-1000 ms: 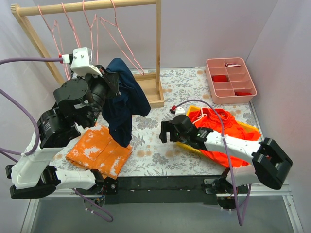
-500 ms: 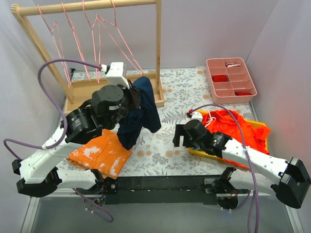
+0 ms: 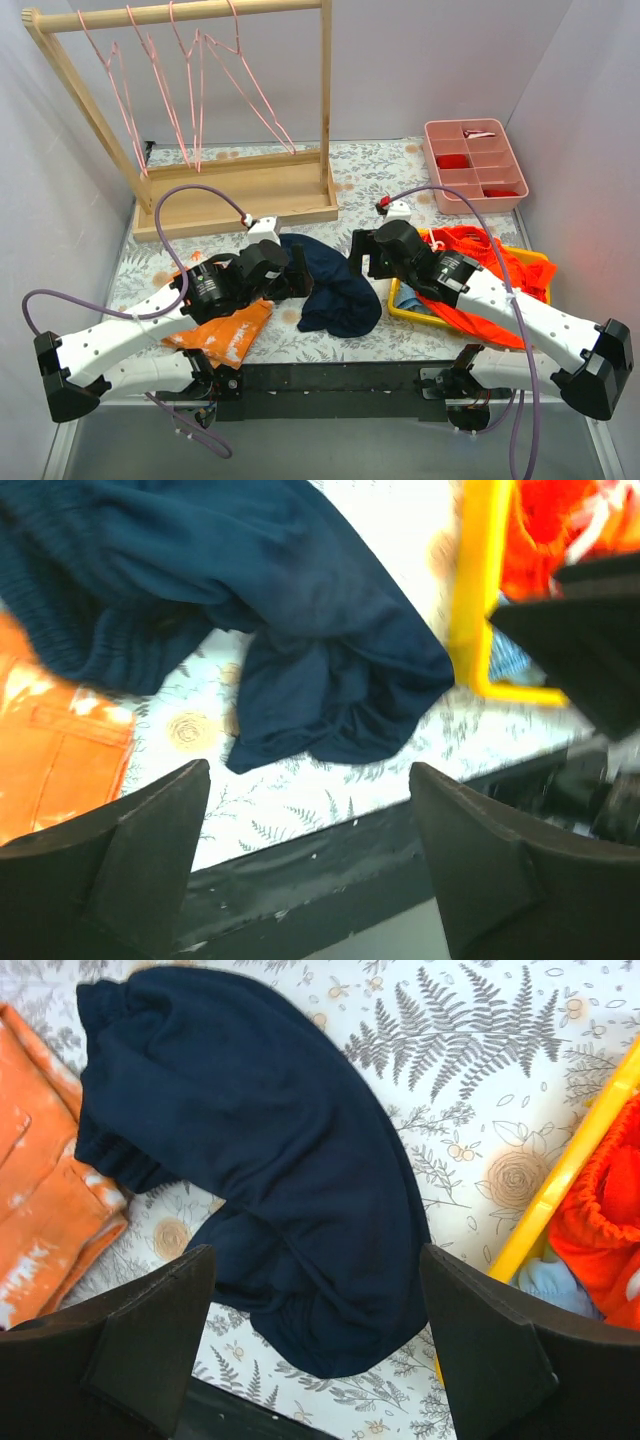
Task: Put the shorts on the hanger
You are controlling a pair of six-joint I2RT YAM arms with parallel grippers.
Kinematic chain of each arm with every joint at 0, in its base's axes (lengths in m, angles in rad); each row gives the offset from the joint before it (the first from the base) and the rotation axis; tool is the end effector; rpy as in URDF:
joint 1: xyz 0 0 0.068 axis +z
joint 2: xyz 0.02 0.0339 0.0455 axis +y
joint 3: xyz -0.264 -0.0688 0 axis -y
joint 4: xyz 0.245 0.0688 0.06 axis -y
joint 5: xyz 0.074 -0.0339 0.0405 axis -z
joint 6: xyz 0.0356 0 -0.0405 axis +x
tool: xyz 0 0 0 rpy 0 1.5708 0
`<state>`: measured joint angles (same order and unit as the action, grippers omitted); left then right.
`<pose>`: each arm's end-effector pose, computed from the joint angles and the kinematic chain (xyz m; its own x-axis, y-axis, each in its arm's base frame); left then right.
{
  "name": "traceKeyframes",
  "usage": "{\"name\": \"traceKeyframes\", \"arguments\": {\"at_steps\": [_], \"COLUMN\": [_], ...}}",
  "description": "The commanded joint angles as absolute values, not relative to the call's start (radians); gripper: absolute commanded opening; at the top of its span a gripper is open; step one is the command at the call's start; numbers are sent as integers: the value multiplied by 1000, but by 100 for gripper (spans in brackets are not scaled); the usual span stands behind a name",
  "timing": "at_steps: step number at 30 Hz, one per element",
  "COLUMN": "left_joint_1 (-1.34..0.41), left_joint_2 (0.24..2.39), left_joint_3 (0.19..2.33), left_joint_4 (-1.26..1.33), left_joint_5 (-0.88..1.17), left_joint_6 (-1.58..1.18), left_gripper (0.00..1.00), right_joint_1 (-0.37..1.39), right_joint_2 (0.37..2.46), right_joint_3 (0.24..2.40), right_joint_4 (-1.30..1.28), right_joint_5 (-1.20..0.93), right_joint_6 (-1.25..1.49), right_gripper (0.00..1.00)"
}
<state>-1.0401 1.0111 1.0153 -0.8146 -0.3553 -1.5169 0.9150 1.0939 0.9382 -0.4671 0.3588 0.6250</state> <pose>0.1112 -0.1650 0.3204 -0.7060 -0.6466 -0.2888 -0.3292 0.6607 -0.6746 0.1546 0.1805 0.3067 -0.6209 0.0914 -0.7785 -0.2526 0.9168 0.3091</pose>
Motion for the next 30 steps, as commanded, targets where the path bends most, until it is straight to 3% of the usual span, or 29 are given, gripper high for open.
{"name": "traceKeyframes", "arguments": {"at_steps": [1, 6, 14, 19, 24, 26, 29, 30], "left_joint_1": [-971, -746, -612, -561, -557, -557, -557, -557], "left_joint_2": [1035, 1020, 1108, 1108, 1114, 1134, 1163, 1173], "left_joint_3": [1020, 879, 789, 709, 681, 660, 649, 649], "left_joint_4": [-905, -747, -600, -557, -531, -505, -466, -462], "left_joint_5": [-459, -353, -316, -319, -319, -314, -288, -288], "left_joint_6": [-1628, -1565, -1615, -1643, -1649, -1646, -1638, -1638], "left_gripper": [72, 54, 28, 28, 37, 39, 41, 41], "right_joint_1": [1044, 1161, 1161, 1160, 1140, 1118, 1077, 1042], "right_joint_2": [1118, 1245, 1483, 1635, 1742, 1782, 1764, 1749], "right_joint_3": [983, 979, 1124, 1204, 1299, 1325, 1327, 1293], "right_joint_4": [-446, -344, -252, -252, -258, -288, -308, -304], "right_joint_5": [396, 384, 350, 391, 448, 475, 473, 465], "right_joint_6": [558, 520, 387, 368, 351, 353, 377, 388], "right_gripper": [90, 88, 81, 80, 80, 74, 52, 37]}}
